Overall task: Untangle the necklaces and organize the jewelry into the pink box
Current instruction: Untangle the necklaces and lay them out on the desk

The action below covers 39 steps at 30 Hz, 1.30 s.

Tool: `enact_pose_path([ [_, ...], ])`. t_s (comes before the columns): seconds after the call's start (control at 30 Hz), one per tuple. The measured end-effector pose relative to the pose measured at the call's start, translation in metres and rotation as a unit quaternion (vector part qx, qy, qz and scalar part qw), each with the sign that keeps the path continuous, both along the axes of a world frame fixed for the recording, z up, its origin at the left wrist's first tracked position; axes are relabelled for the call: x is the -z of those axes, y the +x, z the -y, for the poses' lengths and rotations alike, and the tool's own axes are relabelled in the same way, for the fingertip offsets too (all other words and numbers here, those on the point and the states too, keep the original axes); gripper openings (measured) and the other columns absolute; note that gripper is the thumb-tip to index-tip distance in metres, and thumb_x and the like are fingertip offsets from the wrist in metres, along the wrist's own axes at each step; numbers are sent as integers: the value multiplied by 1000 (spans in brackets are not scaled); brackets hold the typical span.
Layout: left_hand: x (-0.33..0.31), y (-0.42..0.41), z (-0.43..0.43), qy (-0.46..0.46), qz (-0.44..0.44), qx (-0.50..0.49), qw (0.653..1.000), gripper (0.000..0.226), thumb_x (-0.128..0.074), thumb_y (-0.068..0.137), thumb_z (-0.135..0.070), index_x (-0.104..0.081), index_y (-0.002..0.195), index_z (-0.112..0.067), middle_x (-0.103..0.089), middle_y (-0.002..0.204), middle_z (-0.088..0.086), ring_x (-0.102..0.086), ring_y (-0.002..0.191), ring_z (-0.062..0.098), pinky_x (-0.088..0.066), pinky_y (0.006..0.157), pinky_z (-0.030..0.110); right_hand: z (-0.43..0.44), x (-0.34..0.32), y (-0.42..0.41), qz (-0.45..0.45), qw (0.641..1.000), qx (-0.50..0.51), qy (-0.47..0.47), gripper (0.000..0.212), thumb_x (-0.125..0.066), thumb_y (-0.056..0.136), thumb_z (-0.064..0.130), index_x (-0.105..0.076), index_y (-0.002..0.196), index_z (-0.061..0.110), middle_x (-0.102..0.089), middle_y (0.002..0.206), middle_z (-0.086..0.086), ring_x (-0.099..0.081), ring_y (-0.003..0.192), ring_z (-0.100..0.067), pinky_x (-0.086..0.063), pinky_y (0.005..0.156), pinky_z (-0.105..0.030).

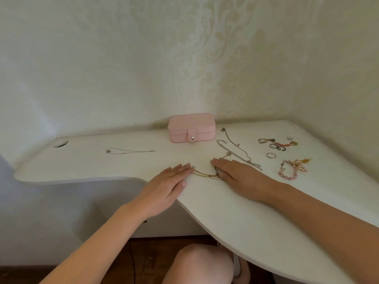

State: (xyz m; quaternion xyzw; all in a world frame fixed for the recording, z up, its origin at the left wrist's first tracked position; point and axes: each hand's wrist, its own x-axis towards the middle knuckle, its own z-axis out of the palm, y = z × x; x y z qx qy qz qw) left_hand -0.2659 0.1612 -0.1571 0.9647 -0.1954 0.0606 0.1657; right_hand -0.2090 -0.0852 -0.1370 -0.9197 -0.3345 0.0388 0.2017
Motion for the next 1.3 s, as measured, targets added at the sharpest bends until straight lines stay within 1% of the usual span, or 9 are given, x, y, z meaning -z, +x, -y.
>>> enact_pose_path([
  [0.2, -3, 11, -2, 6, -38, -63, 997, 55, -29, 99, -47, -18, 150, -31, -12, 157, -13, -4, 144, 1, 1, 114, 18, 3, 4, 5, 16, 994, 14, -104, 61, -17, 98, 53, -4, 152, 27, 3, 159, 10, 6, 145, -8, 4, 118, -34],
  [0.43, -9, 20, -12, -42, -29, -193, 980, 50, -36, 99, -42, -29, 147, -30, -20, 156, -10, -12, 144, 7, -9, 115, 26, 9, 2, 8, 38, 988, 45, -140, 53, -12, 102, 41, 0, 152, 26, 8, 159, 4, 5, 146, -15, 0, 118, -37],
  [0.57, -14, 22, -14, 1, -40, -231, 972, 52, -35, 99, -43, -28, 148, -26, -20, 157, -7, -15, 144, 10, -16, 115, 30, 16, -10, 11, 85, 993, 49, -66, 41, -35, 101, 30, -42, 141, 25, -20, 157, 7, -40, 133, -17, -37, 105, -34],
  [0.67, -20, 26, -9, 45, -54, -265, 962, 56, -30, 100, -44, -23, 150, -19, -18, 158, -2, -16, 145, 14, -19, 114, 32, 18, -24, 12, 114, 990, 56, -61, 21, -50, 94, 18, -66, 107, 21, -63, 114, 6, -58, 104, -16, -45, 85, -29],
  [0.9, -26, 28, 4, 88, -72, -297, 948, 59, -24, 101, -45, -20, 150, -12, -18, 158, 6, -17, 144, 21, -24, 112, 36, 38, -45, 13, 71, 978, 140, -137, 17, -54, 86, 5, -67, 95, 12, -66, 98, -3, -61, 92, -18, -43, 63, -21],
  [1.03, -22, 28, 4, 89, -64, -332, 937, 63, -24, 99, -48, -22, 149, -9, -21, 156, 8, -20, 143, 22, -26, 111, 36, 52, -48, 15, 73, 955, 205, -202, 22, -48, 85, -3, -62, 100, 6, -63, 101, -9, -58, 86, -23, -43, 66, -27],
  [1.13, -19, 30, 0, 90, -65, -369, 923, 65, -24, 97, -50, -27, 146, -7, -30, 152, 10, -28, 138, 26, -32, 106, 39, 57, -54, 12, 60, 938, 237, -244, 15, -43, 82, -9, -51, 79, 3, -51, 80, -6, -48, 76, -24, -38, 58, -25],
  [1.2, -18, 31, -3, 95, -67, -395, 911, 69, -24, 97, -52, -29, 145, -4, -35, 148, 13, -33, 135, 29, -36, 103, 40, 58, -60, 8, 40, 926, 262, -268, 15, -46, 82, -9, -49, 77, 5, -44, 74, -2, -50, 81, -25, -37, 57, -24],
  [1.3, -19, 31, -11, 98, -78, -435, 892, 73, -25, 96, -54, -30, 143, 2, -36, 145, 19, -35, 131, 32, -37, 101, 40, 59, -68, 3, 11, 909, 303, -286, 15, -49, 86, -3, -57, 96, 7, -56, 100, -6, -57, 105, -27, -38, 71, -27],
])
